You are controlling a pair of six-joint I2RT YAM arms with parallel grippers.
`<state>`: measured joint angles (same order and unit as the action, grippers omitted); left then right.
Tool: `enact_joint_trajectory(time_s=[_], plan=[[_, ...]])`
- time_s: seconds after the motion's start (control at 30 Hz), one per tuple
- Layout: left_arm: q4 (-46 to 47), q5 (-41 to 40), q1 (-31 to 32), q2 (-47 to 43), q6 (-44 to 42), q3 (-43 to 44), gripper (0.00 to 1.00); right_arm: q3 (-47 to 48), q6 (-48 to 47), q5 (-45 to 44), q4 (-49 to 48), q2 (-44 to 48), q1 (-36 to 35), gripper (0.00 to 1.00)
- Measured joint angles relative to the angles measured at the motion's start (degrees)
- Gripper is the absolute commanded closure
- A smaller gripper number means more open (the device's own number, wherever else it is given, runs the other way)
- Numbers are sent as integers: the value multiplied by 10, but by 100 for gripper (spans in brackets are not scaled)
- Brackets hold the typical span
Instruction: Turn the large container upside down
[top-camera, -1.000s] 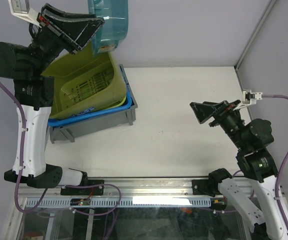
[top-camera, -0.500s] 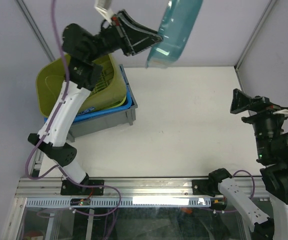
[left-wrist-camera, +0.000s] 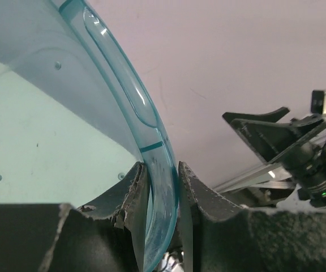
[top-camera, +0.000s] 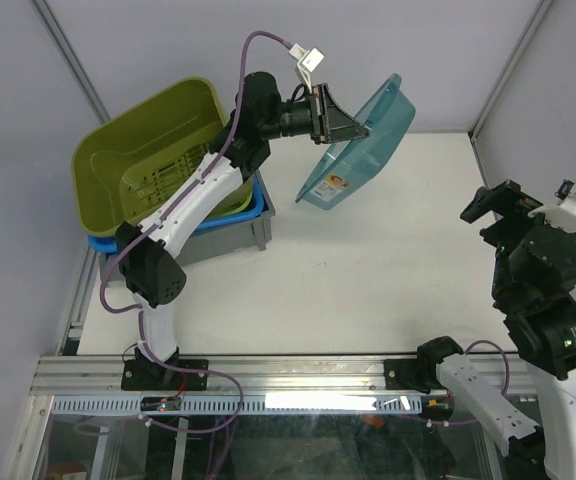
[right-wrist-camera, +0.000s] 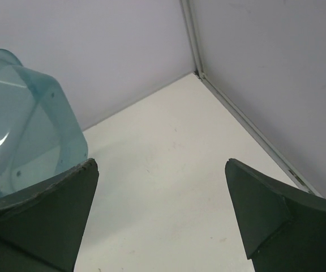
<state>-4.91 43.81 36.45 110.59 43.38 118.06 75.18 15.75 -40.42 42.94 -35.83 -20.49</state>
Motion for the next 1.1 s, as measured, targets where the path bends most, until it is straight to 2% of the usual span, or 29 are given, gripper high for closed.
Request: enact_joint_trajectory(time_s=[0.23,0.37,0.47,0.73,0.97,1.1], plan=[[223,-48,8,16,208,-82,100,-14,2,-94,-1,7,0,1],[353,-66,23,87,330,-45,100,2,-17,-106,-31,22,0,1],[416,-86,34,154,414,-8,100,25,-28,-108,-54,27,0,1],[478,-140,52,263,570,18,100,34,-57,-95,-75,42,0,1],[533,-184,60,289,676,12,100,33,-56,-78,-70,42,0,1],[550,-211,60,300,704,1,100,33,-48,-66,-61,42,0,1]])
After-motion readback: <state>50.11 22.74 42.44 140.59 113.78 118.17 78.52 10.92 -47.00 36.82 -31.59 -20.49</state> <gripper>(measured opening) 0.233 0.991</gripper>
